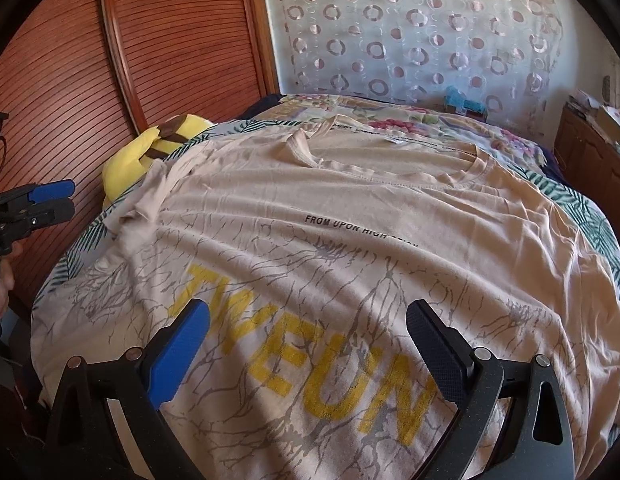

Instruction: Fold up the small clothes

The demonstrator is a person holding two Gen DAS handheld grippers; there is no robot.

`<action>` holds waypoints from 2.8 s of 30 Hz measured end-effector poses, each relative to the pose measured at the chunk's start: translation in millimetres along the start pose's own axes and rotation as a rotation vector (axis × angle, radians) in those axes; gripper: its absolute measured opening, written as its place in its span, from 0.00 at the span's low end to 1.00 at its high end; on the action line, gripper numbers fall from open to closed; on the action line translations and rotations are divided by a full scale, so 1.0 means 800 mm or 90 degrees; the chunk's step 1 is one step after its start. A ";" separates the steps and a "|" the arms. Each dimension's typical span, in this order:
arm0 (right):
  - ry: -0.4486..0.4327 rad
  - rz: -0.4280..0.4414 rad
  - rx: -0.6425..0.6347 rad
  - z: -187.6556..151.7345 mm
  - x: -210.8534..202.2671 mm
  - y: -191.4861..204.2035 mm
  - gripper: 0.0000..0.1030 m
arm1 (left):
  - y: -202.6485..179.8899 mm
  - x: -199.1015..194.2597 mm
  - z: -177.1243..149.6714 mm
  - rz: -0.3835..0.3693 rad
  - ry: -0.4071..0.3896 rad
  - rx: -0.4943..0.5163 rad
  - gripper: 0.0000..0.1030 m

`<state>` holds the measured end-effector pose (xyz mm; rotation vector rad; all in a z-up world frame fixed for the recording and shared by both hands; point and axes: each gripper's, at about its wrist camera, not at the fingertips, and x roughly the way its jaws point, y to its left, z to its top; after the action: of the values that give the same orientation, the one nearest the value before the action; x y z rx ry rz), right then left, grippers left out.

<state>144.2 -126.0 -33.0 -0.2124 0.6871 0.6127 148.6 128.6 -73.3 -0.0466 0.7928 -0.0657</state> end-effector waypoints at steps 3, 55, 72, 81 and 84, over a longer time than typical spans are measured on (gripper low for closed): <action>-0.007 0.036 -0.017 0.011 -0.006 0.007 0.93 | 0.018 0.011 -0.018 0.019 0.022 -0.016 0.77; -0.075 0.097 -0.043 0.190 0.105 0.026 0.12 | 0.086 -0.019 -0.038 0.054 -0.024 -0.076 0.77; 0.021 0.130 -0.049 0.134 0.116 0.035 0.46 | 0.031 0.014 -0.032 0.017 0.008 -0.033 0.77; 0.086 0.211 -0.089 0.100 0.127 0.081 0.46 | 0.045 0.003 -0.037 0.035 -0.002 -0.048 0.77; 0.102 0.224 -0.095 0.097 0.131 0.089 0.46 | 0.046 -0.003 -0.038 0.036 -0.008 -0.050 0.77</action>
<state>206.7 8.9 -40.9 -0.2831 0.8420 0.9931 126.8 165.3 -95.9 -0.0991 0.7838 0.0186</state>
